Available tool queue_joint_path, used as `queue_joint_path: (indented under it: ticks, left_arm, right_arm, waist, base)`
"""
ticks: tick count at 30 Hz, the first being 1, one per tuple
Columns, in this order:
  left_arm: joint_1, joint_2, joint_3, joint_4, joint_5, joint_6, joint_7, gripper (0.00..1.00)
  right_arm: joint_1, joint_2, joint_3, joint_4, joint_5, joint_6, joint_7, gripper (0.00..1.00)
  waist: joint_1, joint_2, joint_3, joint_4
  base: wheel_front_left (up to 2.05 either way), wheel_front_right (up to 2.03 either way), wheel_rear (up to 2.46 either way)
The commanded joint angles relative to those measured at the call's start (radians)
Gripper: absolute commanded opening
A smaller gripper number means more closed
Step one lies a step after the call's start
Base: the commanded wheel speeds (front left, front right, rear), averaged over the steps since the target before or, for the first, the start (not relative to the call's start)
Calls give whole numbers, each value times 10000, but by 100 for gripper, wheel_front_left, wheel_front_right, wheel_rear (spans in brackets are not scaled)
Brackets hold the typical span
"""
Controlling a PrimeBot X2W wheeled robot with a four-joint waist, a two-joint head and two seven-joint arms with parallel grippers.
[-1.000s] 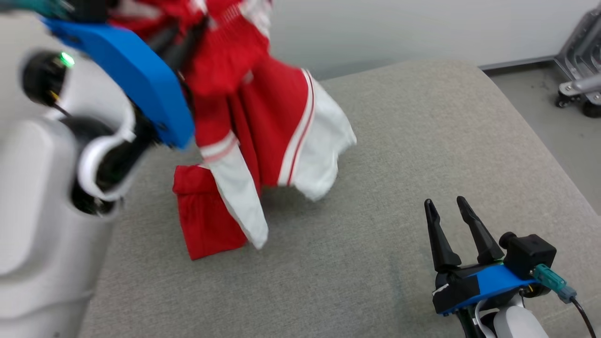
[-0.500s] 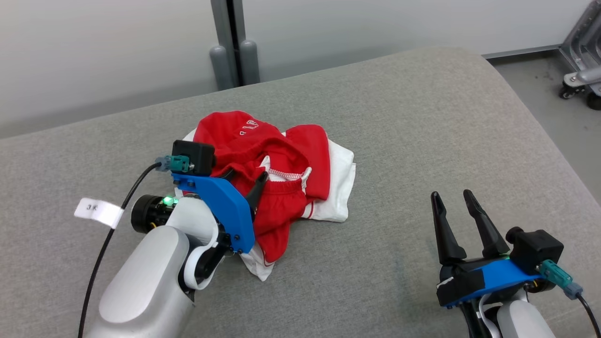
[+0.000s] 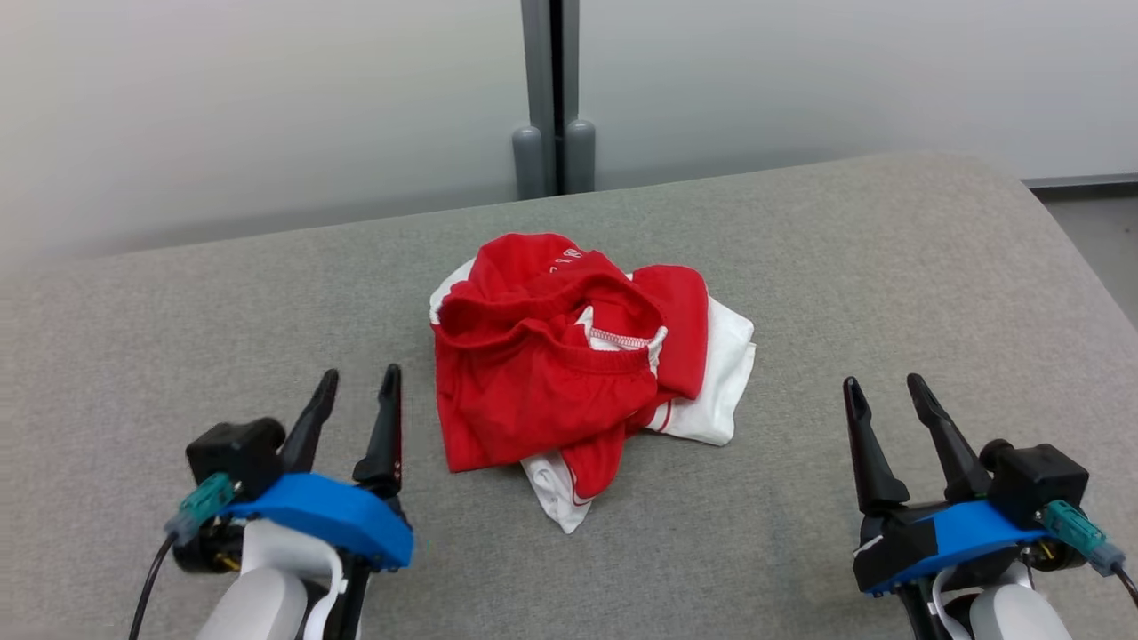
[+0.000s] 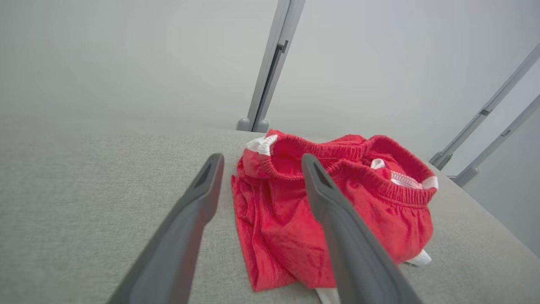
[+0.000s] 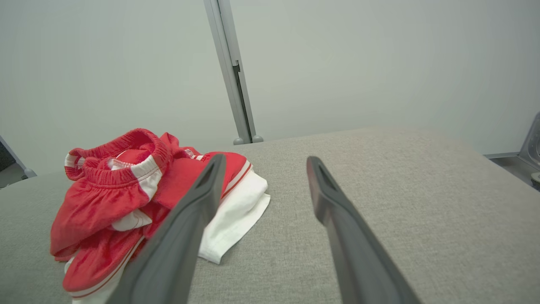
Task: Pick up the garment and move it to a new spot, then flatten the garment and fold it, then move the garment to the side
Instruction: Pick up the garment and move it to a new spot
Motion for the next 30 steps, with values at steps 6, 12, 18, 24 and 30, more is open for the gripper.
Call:
queue_joint_path:
  ticks: [6, 12, 18, 24, 30]
  left_arm:
    - [1138, 437, 462, -102, 509, 435, -1483, 100]
    - [1890, 589, 727, -276, 894, 639, -1891, 100]
    - [2435, 615, 933, -530, 1094, 615, -1945, 100]
    - [2535, 754, 891, -581, 1060, 534, -1873, 100]
    - [2529, 849, 824, -797, 1038, 573, -1709, 100]
  right_arm:
    - [389, -44, -229, -341, -410, 24, 386, 100]
    - [784, -44, -438, -579, -752, 24, 695, 100]
    - [1158, -43, -662, -560, -785, 24, 751, 100]
    - [1275, -43, -704, -447, -574, 24, 681, 100]
    - [1234, -43, -605, -365, -476, 24, 606, 100]
  waist:
    - [0, -1, -212, 602]
    - [0, -1, -433, 1004]
    - [0, -1, -596, 1174]
    - [0, -1, -638, 1187]
    - [0, -1, -670, 1131]
  base:
    - [0, 0, 0]
    - [0, 0, 0]
    - [0, 0, 0]
    - [0, 0, 0]
    - [0, 0, 0]
